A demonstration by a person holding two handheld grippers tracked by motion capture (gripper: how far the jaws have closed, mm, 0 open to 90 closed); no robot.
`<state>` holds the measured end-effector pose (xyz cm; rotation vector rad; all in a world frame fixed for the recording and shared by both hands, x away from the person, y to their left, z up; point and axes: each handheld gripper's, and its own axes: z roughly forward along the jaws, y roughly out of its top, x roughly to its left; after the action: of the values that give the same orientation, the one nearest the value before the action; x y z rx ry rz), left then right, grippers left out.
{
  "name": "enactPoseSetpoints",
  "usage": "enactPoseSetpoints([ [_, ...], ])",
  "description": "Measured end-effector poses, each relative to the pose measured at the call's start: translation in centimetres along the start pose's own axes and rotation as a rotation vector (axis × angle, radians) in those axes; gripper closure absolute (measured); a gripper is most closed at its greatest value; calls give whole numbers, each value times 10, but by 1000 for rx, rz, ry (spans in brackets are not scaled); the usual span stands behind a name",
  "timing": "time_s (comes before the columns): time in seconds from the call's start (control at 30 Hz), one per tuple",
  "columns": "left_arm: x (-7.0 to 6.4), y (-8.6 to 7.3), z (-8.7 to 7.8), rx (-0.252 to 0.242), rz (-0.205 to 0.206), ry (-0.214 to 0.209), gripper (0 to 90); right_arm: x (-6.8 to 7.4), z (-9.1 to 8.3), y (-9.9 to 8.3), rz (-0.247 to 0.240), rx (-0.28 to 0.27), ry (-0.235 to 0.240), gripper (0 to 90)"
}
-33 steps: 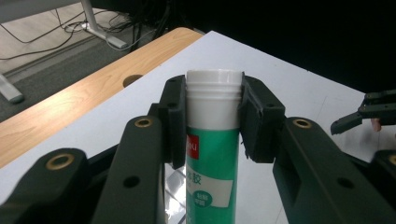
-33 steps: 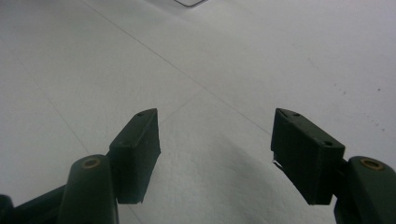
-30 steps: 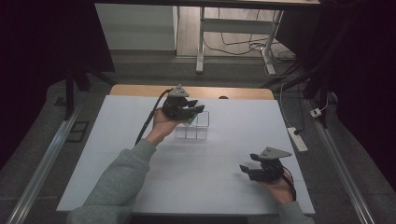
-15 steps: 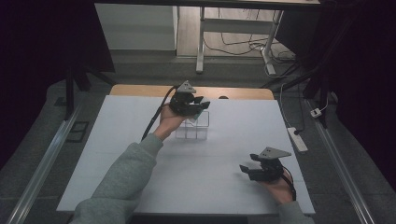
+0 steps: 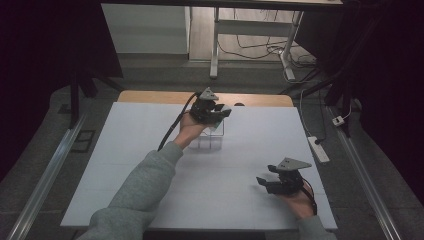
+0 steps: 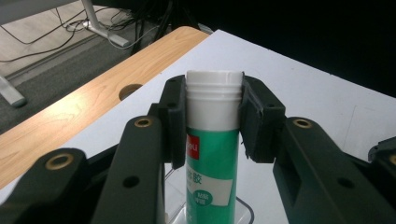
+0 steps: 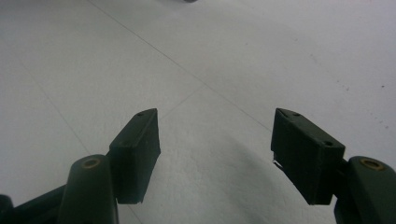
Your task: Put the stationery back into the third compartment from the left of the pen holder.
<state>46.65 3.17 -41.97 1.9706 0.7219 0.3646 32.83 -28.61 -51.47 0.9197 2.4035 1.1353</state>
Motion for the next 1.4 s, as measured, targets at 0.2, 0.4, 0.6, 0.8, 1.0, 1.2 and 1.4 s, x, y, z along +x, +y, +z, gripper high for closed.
enactPoseSetpoints([
  [0.2,0,-1,3,1,-11,-7,636,0,0,0,-4,5,1,320],
  [0.4,-1,-2,4,8,-10,-17,627,0,1,0,-4,11,1,320],
  [0.6,-6,-2,2,42,23,-2,434,1,2,0,-6,11,2,319],
  [0.8,-6,-6,-4,63,39,-16,387,1,2,0,-9,12,3,319],
  [1.0,-6,-10,-11,78,46,-29,391,1,3,0,-10,15,4,319],
  [1.2,-7,-12,-19,72,52,-41,393,1,3,0,-12,15,4,319],
  [1.4,-6,-18,-34,84,59,-73,394,1,1,-1,-8,9,8,316],
])
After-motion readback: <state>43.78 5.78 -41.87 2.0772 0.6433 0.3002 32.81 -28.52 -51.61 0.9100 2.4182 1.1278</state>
